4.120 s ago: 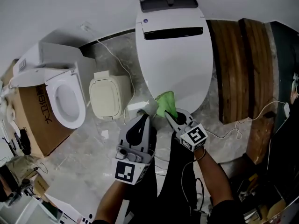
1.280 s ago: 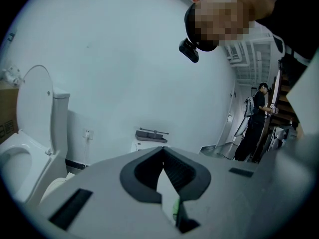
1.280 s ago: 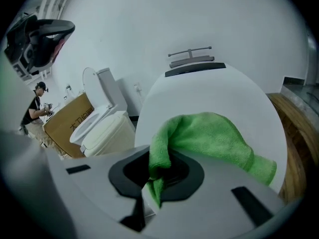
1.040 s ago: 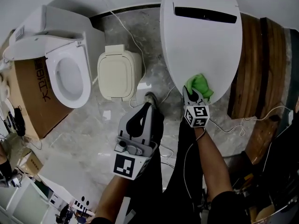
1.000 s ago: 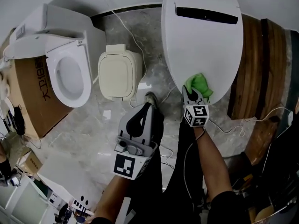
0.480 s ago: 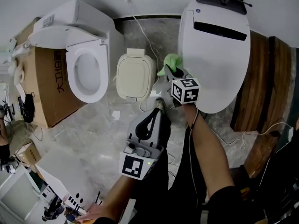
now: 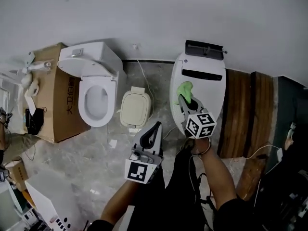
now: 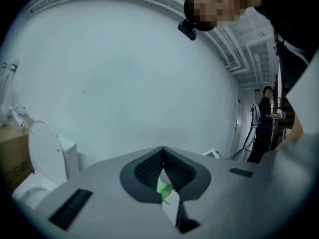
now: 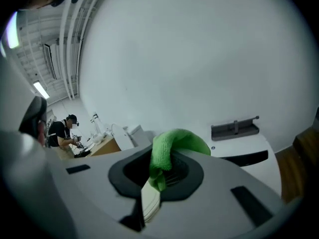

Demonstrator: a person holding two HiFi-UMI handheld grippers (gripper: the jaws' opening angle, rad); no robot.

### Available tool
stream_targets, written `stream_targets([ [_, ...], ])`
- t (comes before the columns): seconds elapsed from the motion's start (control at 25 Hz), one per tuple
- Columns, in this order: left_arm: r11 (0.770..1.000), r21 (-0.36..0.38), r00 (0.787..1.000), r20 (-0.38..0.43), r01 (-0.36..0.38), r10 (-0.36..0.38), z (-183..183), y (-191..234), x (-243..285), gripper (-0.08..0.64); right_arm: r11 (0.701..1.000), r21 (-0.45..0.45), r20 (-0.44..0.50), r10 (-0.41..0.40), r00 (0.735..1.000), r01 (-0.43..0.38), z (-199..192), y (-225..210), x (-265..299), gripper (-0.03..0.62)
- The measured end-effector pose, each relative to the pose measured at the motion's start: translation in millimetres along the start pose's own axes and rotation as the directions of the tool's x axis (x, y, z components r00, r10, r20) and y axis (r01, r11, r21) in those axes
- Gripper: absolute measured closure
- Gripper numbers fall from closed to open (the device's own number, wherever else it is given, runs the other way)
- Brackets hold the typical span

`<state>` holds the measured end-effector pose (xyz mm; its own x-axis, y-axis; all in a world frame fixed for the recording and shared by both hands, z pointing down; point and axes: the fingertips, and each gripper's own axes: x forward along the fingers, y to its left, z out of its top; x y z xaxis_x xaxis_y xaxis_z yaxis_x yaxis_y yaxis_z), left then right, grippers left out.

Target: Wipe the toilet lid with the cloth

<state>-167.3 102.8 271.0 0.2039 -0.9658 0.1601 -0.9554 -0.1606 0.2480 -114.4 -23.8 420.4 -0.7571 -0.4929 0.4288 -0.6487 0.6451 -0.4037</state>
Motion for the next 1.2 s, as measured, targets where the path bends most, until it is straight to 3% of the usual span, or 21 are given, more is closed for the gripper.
stream_targets([
  [0.2,0.999,0.049,0.996,0.092,-0.017,0.012,72.3,-19.9,-0.1,0.552,0.998,-0.044,0.075,-0.035,0.997,0.039,68.8,10.8,-79.6,0.555],
  [0.44,0.997,0.079,0.996,0.091,0.003,-0.01,113.2,-52.7,-11.1,0.552,0.992,-0.062,0.138,-0.096,0.986,0.106,112.6,17.3,-162.8,0.555],
  [0.72,0.987,0.149,0.993,0.094,0.052,-0.067,141.2,-102.2,-15.7,0.552,0.98,-0.076,0.2,-0.165,0.966,0.184,140.1,17.6,-241.1,0.555],
  [1.2,0.969,0.195,0.98,0.099,0.153,-0.174,164.7,-163.2,-14.9,0.552,0.938,-0.075,0.346,-0.294,0.891,0.339,175.2,22.8,-352.1,0.555],
])
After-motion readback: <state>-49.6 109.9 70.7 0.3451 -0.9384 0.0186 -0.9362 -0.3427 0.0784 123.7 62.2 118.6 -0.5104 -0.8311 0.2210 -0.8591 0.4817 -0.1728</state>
